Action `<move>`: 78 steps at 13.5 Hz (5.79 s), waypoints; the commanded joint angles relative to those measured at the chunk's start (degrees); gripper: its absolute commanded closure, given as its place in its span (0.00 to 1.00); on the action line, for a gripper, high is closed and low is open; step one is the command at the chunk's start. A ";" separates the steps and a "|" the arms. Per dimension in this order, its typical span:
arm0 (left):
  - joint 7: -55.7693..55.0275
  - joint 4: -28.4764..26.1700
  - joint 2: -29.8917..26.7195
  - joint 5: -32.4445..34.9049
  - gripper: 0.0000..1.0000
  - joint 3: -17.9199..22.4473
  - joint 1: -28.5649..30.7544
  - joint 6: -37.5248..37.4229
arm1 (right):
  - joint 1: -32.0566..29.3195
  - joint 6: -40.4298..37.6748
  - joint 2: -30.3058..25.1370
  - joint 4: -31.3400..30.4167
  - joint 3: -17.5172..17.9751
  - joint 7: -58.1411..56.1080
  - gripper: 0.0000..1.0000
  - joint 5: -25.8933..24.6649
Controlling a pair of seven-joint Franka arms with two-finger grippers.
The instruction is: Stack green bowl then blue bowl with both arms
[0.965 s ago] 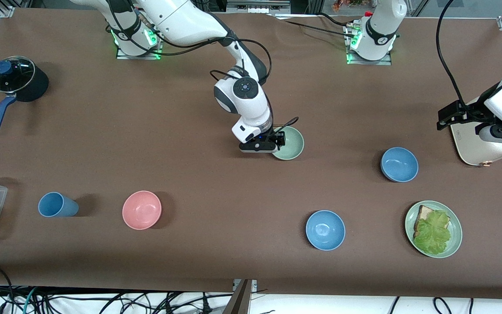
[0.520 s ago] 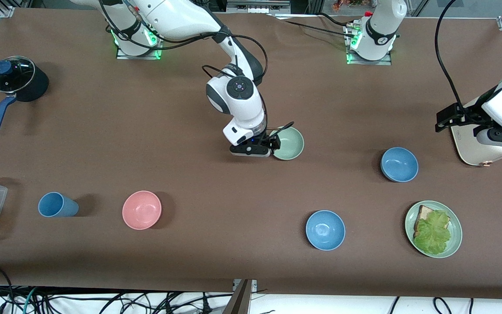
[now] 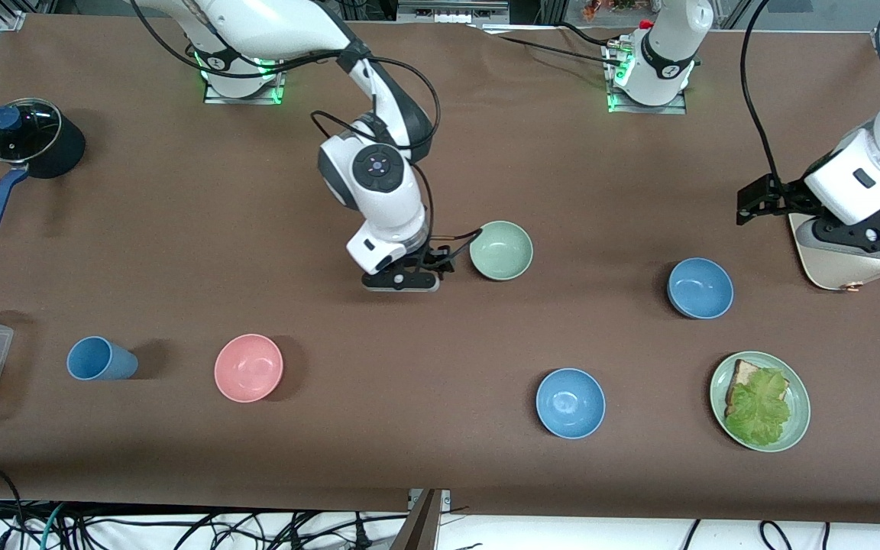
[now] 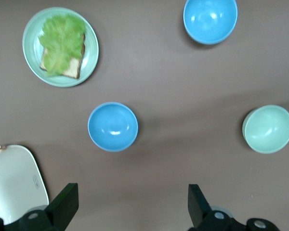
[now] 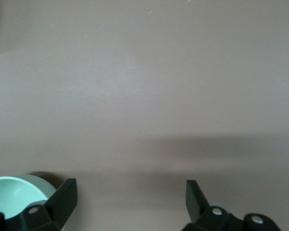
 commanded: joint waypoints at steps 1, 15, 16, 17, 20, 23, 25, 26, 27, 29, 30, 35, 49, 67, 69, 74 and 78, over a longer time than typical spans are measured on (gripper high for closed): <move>0.87 1.78 2.02 -0.68 0.00 0.87 1.10 -5.78 | -1.96 -4.22 -5.74 -3.78 0.58 -5.17 0.00 0.02; -6.95 2.19 6.25 5.03 0.00 -0.53 1.37 -18.01 | -10.84 -20.14 -25.52 -11.17 -4.86 -25.40 0.00 4.50; -6.69 2.57 6.16 5.73 0.00 -0.70 1.28 -17.49 | -10.84 -21.71 -26.83 -11.17 -6.00 -26.62 0.00 4.50; -6.43 3.09 7.29 6.26 0.00 -0.36 1.72 -15.13 | -10.84 -23.64 -27.80 -11.09 -7.41 -28.11 0.00 4.67; -1.87 0.92 13.79 6.62 0.00 -0.09 5.49 -2.85 | -10.84 -27.25 -30.88 -11.00 -10.66 -31.81 0.00 5.03; 0.87 -9.16 15.65 6.53 0.00 -0.09 7.70 15.76 | -10.84 -29.71 -33.52 -10.91 -14.18 -34.54 0.00 5.03; 1.13 -19.44 15.22 6.62 0.00 -0.09 10.14 29.47 | -10.84 -32.25 -34.58 -10.56 -16.99 -37.95 0.00 4.94; 1.66 -23.06 15.39 6.62 0.00 -0.09 10.60 34.93 | -10.84 -33.92 -34.58 -9.34 -18.13 -38.58 0.00 4.76; 2.79 -24.40 15.83 6.71 0.00 0.00 10.69 38.21 | -10.84 -34.90 -34.49 -8.29 -19.36 -38.76 0.00 4.59; 6.92 -25.02 18.02 6.53 0.01 -0.09 11.91 40.60 | -10.93 -34.99 -34.49 -7.57 -20.77 -39.55 0.00 4.15; 7.81 -26.24 18.90 6.53 0.03 -0.09 12.18 42.09 | -10.93 -34.99 -34.49 -6.88 -20.78 -40.42 0.00 4.15; 9.22 -26.43 21.19 6.36 0.50 0.08 12.27 45.96 | -28.81 -35.08 -34.14 -6.69 -6.77 -45.09 0.00 4.24; -1.02 -10.01 17.50 5.57 1.00 -9.99 10.95 20.95 | -37.73 -39.30 -34.49 -4.94 3.04 -41.58 0.00 -0.86; -21.01 -9.91 27.16 -1.03 1.00 -18.20 -8.38 26.19 | -38.26 -39.57 -31.94 -0.19 2.42 -42.37 0.00 -1.74; -21.01 -10.26 27.34 -0.94 0.98 -18.20 -8.56 27.25 | -38.17 -39.56 -31.94 -0.19 2.42 -42.10 0.00 -1.65; -21.54 -9.82 26.65 -1.11 0.00 -18.28 -8.30 26.29 | -38.17 -39.56 -31.94 -0.19 2.42 -41.93 0.00 -1.57; -21.28 -9.21 17.18 -0.32 0.00 -15.14 -6.19 18.49 | -38.17 -39.56 -31.94 -0.19 2.42 -41.93 0.00 -1.57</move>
